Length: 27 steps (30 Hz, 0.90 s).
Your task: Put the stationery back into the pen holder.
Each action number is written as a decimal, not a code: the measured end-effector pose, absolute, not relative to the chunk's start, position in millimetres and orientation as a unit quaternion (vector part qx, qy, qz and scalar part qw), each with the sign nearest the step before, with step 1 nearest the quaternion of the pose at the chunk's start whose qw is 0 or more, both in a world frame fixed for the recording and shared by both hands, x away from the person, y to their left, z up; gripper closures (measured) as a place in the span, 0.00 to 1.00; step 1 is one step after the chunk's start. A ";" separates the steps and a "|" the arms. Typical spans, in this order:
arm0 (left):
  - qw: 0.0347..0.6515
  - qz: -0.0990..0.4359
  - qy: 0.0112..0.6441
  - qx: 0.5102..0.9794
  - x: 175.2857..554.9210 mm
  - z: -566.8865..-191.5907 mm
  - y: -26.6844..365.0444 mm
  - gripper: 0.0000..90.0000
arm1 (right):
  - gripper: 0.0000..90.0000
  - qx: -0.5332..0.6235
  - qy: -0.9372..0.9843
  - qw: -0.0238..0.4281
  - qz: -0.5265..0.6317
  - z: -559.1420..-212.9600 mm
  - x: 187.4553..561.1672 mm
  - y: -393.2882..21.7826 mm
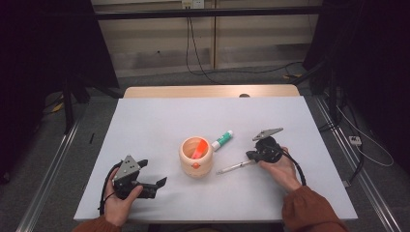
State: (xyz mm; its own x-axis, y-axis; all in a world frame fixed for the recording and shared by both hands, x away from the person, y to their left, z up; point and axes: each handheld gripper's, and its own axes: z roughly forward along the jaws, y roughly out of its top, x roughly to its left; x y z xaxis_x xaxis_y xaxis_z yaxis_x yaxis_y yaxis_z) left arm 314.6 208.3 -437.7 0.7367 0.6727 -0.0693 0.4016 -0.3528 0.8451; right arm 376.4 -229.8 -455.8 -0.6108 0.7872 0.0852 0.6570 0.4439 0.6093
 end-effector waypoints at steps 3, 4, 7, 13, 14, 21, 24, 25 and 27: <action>0.466 0.144 0.332 0.808 313.7 -437.8 207.4 0.07 | 1.00 0.429 0.844 0.106 0.304 -455.1 374.2 -229.9; 0.465 0.145 0.330 0.809 313.4 -437.6 207.3 0.07 | 1.00 0.430 0.844 0.106 0.303 -454.9 373.2 -230.1; 0.465 0.145 0.329 0.809 313.4 -437.3 207.3 0.07 | 1.00 0.430 0.845 0.104 0.301 -454.3 369.7 -231.6; 0.464 0.147 0.329 0.809 313.4 -437.6 206.9 0.07 | 1.00 0.426 0.847 0.104 0.301 -453.8 362.4 -234.0; 0.464 0.146 0.329 0.809 313.5 -437.6 206.9 0.07 | 1.00 0.425 0.847 0.104 0.300 -453.6 361.0 -234.4; 0.458 0.144 0.331 0.812 314.5 -438.8 205.9 0.07 | 1.00 0.421 0.849 0.096 0.304 -453.1 352.0 -239.9; 0.461 0.144 0.332 0.810 315.2 -439.1 206.2 0.07 | 1.00 0.421 0.850 0.095 0.303 -452.6 347.8 -241.4; 0.459 0.146 0.331 0.811 315.4 -438.9 206.8 0.07 | 1.00 0.419 0.851 0.096 0.303 -452.7 346.6 -241.6; 0.462 0.145 0.333 0.809 315.5 -439.2 207.4 0.07 | 1.00 0.419 0.851 0.093 0.303 -452.3 344.4 -242.1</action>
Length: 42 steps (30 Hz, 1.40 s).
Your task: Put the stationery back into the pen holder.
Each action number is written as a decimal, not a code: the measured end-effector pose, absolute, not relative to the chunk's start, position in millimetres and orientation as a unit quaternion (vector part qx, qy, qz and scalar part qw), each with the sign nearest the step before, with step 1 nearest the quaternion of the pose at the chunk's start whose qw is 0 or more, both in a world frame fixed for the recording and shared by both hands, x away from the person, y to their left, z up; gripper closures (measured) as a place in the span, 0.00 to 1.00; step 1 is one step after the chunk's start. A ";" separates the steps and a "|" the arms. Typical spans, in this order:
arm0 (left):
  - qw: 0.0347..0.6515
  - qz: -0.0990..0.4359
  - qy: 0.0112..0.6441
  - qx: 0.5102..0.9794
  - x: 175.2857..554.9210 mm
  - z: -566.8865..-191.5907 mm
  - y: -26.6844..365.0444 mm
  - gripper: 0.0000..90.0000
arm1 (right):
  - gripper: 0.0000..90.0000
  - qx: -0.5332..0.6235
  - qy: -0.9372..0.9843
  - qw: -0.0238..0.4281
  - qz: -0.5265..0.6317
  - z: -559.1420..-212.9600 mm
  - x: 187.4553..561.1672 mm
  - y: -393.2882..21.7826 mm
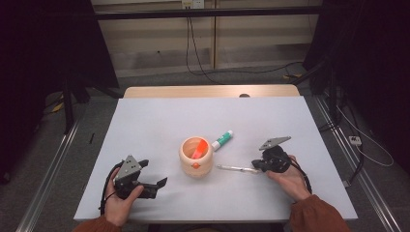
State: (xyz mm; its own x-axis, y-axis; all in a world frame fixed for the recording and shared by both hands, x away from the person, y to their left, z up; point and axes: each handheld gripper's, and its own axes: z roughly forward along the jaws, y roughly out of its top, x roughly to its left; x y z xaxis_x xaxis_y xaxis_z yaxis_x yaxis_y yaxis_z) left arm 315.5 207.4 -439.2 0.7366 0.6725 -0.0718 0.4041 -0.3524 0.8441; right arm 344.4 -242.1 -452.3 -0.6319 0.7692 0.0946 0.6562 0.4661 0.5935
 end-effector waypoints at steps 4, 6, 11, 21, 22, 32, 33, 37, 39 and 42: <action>0.459 0.144 0.332 0.811 315.5 -439.1 206.7 0.07 | 1.00 0.420 0.852 0.088 0.301 -451.5 340.3 -243.0; 0.458 0.143 0.331 0.813 315.3 -439.1 206.6 0.07 | 1.00 0.420 0.852 0.087 0.301 -451.4 338.2 -243.2; 0.460 0.143 0.332 0.811 315.5 -439.2 206.8 0.07 | 1.00 0.419 0.852 0.080 0.304 -451.0 332.1 -244.3; 0.462 0.143 0.327 0.812 315.3 -437.8 207.5 0.07 | 1.00 0.415 0.848 0.074 0.322 -453.4 328.8 -248.4; 0.462 0.144 0.327 0.812 314.9 -437.4 208.2 0.07 | 1.00 0.412 0.848 0.079 0.323 -453.5 328.8 -248.3; 0.461 0.139 0.330 0.812 316.1 -439.4 207.7 0.07 | 0.71 0.425 0.809 0.109 0.391 -446.9 330.1 -261.3; 0.459 0.141 0.331 0.812 316.1 -439.0 208.1 0.07 | 0.63 0.427 0.806 0.113 0.394 -446.7 329.9 -261.6; 0.461 0.142 0.335 0.809 315.9 -438.9 209.4 0.07 | 0.35 0.431 0.800 0.118 0.400 -446.1 330.5 -261.9; 0.461 0.143 0.333 0.810 316.2 -438.6 209.6 0.07 | 0.21 0.432 0.801 0.124 0.395 -445.3 330.4 -261.0; 0.458 0.144 0.328 0.814 316.9 -438.5 207.6 0.07 | 0.11 0.433 0.802 0.132 0.390 -444.0 329.9 -261.3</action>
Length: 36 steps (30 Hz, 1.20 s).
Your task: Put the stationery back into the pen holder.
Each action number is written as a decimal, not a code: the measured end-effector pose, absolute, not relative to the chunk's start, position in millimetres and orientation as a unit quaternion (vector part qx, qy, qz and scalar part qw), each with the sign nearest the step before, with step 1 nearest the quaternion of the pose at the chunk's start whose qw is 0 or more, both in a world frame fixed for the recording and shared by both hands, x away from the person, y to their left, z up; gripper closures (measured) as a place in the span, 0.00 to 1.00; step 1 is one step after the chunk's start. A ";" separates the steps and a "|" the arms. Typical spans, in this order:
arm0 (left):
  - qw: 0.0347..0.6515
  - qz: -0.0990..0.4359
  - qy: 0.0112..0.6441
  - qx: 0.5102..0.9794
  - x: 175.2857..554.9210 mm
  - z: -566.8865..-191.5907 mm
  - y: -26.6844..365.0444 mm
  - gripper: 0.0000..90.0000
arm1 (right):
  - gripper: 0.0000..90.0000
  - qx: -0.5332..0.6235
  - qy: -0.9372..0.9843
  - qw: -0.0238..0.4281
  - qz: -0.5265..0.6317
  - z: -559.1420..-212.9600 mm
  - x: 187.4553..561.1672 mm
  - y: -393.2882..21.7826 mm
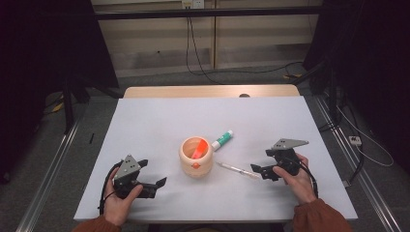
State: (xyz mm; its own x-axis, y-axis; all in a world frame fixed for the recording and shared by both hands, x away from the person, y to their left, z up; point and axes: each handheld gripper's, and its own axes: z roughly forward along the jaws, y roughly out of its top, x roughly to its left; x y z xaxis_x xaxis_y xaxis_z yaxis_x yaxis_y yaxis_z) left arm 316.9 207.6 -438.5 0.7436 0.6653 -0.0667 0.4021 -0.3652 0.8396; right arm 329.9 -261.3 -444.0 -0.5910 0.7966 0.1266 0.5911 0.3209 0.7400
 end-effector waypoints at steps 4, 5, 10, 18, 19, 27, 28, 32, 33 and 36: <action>0.458 0.145 0.321 0.816 316.3 -438.3 205.6 0.07 | 0.10 0.429 0.806 0.145 0.382 -441.3 325.9 -258.4; 0.459 0.145 0.323 0.815 316.2 -438.3 206.0 0.07 | 0.11 0.422 0.809 0.144 0.384 -439.8 324.8 -256.6; 0.459 0.146 0.331 0.811 317.2 -437.8 207.3 0.07 | 0.09 0.397 0.811 0.141 0.405 -435.3 320.7 -243.6; 0.456 0.143 0.324 0.817 318.3 -438.4 204.1 0.07 | 0.14 0.381 0.831 0.114 0.388 -431.0 327.5 -222.6; 0.458 0.142 0.324 0.816 318.4 -438.7 204.1 0.07 | 0.15 0.383 0.832 0.113 0.386 -430.9 329.3 -219.4; 0.458 0.140 0.325 0.815 318.6 -439.4 205.3 0.07 | 0.20 0.376 0.853 0.084 0.353 -431.4 347.3 -200.4; 0.458 0.141 0.324 0.815 318.6 -439.7 205.3 0.07 | 0.20 0.371 0.855 0.086 0.352 -430.2 348.6 -197.7; 0.457 0.141 0.325 0.816 317.8 -438.9 205.7 0.07 | 0.17 0.339 0.871 0.076 0.347 -425.7 354.1 -188.5; 0.457 0.141 0.326 0.816 317.8 -438.9 205.9 0.07 | 0.17 0.337 0.874 0.067 0.344 -426.0 356.8 -185.6; 0.457 0.141 0.327 0.815 317.7 -439.1 206.5 0.07 | 0.15 0.333 0.882 0.039 0.331 -431.0 367.8 -178.9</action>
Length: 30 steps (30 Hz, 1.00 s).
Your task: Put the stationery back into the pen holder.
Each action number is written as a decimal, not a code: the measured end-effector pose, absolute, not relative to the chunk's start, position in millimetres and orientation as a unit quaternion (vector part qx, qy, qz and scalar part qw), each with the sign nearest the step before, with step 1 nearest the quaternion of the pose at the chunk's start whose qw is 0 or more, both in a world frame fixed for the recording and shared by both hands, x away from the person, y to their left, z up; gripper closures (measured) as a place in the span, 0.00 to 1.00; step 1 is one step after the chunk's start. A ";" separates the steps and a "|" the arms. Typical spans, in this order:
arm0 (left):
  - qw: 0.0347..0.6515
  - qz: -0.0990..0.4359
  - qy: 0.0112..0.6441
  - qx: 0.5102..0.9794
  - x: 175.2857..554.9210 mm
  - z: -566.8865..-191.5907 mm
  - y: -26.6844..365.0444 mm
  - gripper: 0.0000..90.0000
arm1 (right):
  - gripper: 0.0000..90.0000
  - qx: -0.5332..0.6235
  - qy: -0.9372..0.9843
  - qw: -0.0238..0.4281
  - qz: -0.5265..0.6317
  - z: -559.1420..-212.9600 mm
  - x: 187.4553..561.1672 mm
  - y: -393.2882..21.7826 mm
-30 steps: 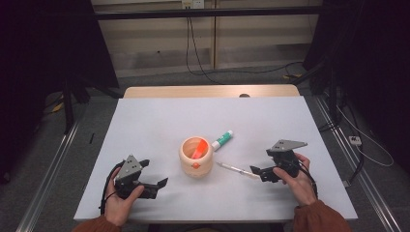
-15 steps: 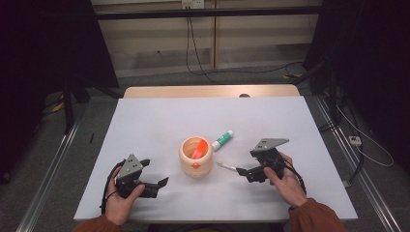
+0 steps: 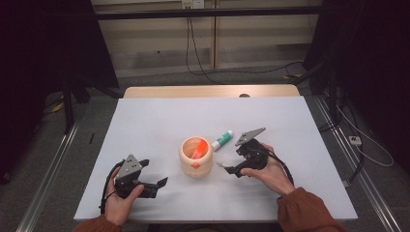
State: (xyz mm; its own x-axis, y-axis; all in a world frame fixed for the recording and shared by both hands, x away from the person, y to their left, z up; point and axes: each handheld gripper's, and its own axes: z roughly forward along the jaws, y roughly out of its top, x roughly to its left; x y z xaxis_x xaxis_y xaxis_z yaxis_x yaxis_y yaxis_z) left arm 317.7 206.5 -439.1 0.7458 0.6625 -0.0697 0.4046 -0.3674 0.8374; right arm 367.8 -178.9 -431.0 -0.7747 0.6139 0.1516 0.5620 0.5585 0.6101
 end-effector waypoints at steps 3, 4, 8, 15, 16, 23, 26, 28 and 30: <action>0.461 0.137 0.328 0.813 317.7 -439.8 207.1 0.07 | 0.21 0.341 0.883 0.027 0.320 -435.9 379.2 -178.3; 0.459 0.137 0.329 0.814 317.9 -439.6 207.2 0.07 | 0.24 0.341 0.884 0.021 0.318 -436.3 382.2 -178.8; 0.460 0.136 0.328 0.814 318.6 -439.9 206.7 0.07 | 0.27 0.331 0.896 0.005 0.295 -434.6 387.8 -174.1; 0.456 0.136 0.328 0.816 318.0 -440.6 205.6 0.07 | 0.49 0.299 0.921 0.007 0.249 -434.4 388.4 -156.7; 0.455 0.138 0.328 0.816 317.9 -440.2 206.4 0.07 | 0.51 0.297 0.923 0.005 0.245 -434.8 388.3 -155.6; 0.454 0.138 0.328 0.817 318.1 -440.2 206.2 0.07 | 0.66 0.282 0.933 0.007 0.225 -437.7 386.5 -152.1; 0.455 0.137 0.328 0.816 318.2 -440.1 206.3 0.07 | 0.73 0.275 0.936 0.006 0.219 -438.1 385.7 -149.9; 0.455 0.134 0.330 0.816 319.1 -440.7 207.0 0.07 | 0.73 0.275 0.937 0.012 0.214 -438.1 384.9 -148.1; 0.455 0.134 0.331 0.816 319.5 -441.0 206.9 0.07 | 0.77 0.272 0.940 0.015 0.206 -437.6 384.5 -146.7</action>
State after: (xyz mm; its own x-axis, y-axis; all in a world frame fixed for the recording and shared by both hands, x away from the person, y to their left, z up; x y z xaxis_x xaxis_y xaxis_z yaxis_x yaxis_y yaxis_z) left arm 319.5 206.9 -441.0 0.7446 0.6624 -0.0826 0.4183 -0.3666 0.8311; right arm 384.5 -146.7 -437.6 -0.8518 0.5171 0.0834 0.5046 0.7672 0.3960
